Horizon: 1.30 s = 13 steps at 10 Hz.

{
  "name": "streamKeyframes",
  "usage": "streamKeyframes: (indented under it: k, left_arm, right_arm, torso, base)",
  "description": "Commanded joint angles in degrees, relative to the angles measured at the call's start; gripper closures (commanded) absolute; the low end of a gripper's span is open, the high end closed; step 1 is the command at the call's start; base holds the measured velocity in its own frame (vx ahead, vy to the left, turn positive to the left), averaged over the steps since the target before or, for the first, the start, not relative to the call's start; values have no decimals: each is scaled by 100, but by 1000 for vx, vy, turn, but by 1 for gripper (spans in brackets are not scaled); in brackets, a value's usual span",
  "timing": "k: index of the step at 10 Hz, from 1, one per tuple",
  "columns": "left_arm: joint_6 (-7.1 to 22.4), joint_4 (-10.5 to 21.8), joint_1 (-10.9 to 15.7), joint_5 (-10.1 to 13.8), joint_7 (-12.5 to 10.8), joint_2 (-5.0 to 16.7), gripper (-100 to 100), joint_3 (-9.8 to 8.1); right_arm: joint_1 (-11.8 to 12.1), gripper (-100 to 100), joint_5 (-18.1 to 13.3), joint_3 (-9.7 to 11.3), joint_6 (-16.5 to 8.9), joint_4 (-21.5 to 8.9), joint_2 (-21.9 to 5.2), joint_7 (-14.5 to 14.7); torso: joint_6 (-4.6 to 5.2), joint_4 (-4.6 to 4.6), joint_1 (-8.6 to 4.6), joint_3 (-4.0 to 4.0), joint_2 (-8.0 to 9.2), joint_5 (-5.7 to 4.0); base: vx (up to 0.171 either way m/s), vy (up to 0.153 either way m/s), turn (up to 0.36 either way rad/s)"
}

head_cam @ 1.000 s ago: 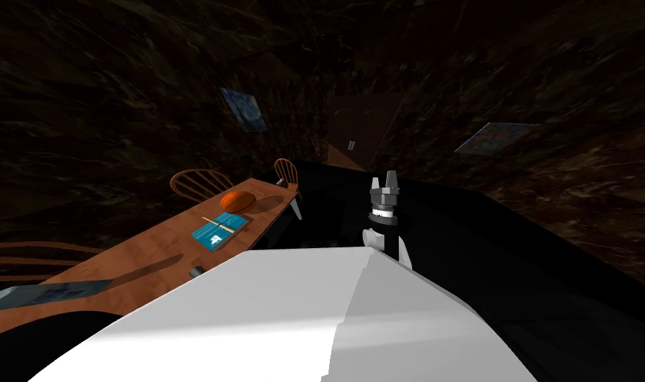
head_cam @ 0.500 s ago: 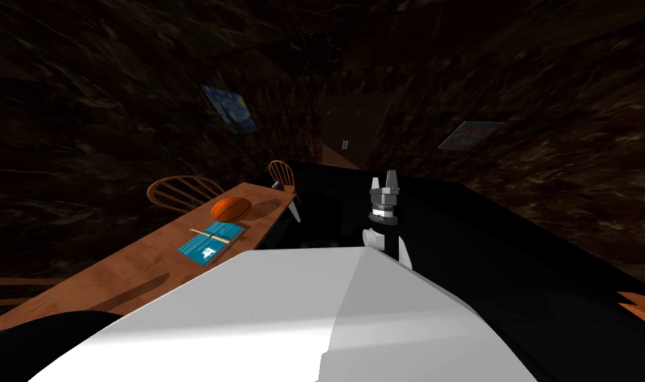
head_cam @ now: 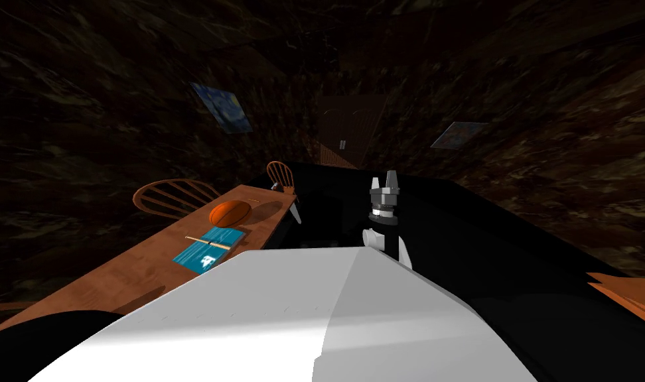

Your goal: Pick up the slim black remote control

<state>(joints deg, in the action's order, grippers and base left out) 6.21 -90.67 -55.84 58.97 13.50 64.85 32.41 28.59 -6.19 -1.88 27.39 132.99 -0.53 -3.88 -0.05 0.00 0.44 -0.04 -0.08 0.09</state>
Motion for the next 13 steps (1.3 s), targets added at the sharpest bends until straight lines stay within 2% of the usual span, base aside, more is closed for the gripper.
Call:
streamKeyframes:
  k: [1,4,7,8,9,10,13]
  left_arm:
    - [250,48,110,99,51,240,-100,54]
    - [640,134,362,192,145,541,-100,108]
    - [937,183,600,223,219,727,-100,135]
    - [853,182,538,202,200,671,-100,129]
    - [876,185,547,202,205,678,0,128]
    - [896,314,616,95,201,505,-100,150]
    - [941,571,755,-117,194,161,-100,194]
  right_arm:
    - [0,0,0,0,0,0,0,0]
    - [0,0,0,-1,0,0,-1,0]
    - [1,0,0,-1,0,0,-1,0]
    - [0,0,0,-1,0,0,0,0]
    - [0,0,0,0,0,0,0,0]
    - [0,0,0,0,0,0,1,0]
    - [0,0,0,1,0,0,1,0]
  torso:
    - [0,0,0,0,0,0]
    - [1,-1,28,-2,-3,7]
    - [-2,-1,25,-3,-6,7]
    - [-1,-1,17,-3,-4,6]
    - [-4,1,-12,1,2,1]
    - [-4,1,-32,3,5,-5]
    - [-5,2,-36,5,8,-5]
  base:
    - [32,143,-121]
    - [18,169,-94]
    - [25,157,-56]
    - [4,60,-24]
    - [2,13,0]
    - [3,17,-26]
    - [0,21,-25]
